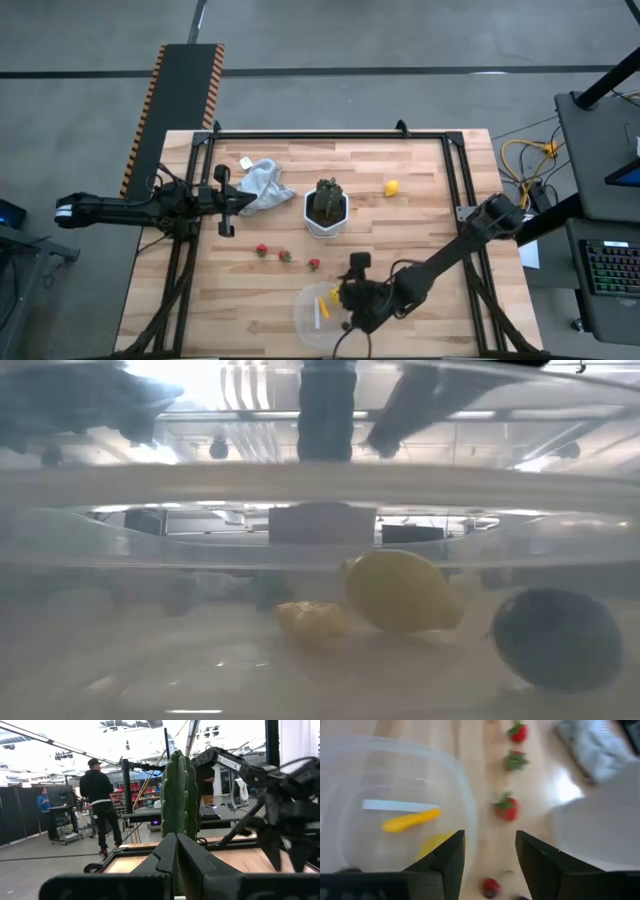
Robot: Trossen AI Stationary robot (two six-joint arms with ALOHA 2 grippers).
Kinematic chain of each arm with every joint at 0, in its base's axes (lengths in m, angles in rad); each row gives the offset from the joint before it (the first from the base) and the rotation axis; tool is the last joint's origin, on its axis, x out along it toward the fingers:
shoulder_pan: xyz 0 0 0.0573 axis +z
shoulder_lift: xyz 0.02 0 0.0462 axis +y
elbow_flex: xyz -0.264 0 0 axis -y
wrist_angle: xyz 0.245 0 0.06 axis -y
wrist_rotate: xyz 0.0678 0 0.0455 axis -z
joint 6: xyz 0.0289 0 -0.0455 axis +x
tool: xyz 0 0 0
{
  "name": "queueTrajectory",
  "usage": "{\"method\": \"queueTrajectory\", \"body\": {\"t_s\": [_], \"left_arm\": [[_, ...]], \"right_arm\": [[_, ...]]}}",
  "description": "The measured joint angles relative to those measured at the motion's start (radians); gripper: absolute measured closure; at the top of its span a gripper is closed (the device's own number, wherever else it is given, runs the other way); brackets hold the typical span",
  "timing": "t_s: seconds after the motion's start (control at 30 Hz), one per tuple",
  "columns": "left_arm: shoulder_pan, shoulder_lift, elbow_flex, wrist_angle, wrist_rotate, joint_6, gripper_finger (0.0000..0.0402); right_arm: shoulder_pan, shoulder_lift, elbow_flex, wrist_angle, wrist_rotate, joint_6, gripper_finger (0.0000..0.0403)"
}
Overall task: Pick and placing Produce into tupperware
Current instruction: Put the yellow lemon into the transparent bin
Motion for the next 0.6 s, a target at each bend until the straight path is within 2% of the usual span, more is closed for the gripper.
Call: {"method": "queueTrajectory", "body": {"t_s": [0.13, 0.5, 0.6], "left_arm": [[0.000, 0.000, 0.000, 0.000, 0.000, 0.000, 0.0402], [0.000, 0.013, 0.000, -0.001, 0.000, 0.000, 0.0402], [0.000, 0.014, 0.000, 0.000, 0.000, 0.000, 0.0402]], "right_arm": [[0.000, -0.084, -0.039, -0.088, 0.060, 0.021, 0.0239], [-0.032, -0.290, -0.315, -0.030, 0.084, 0.037, 0.0239], [-0.060, -0.344, -0.399, -0.008, 0.116, 0.089, 0.0234]]}}
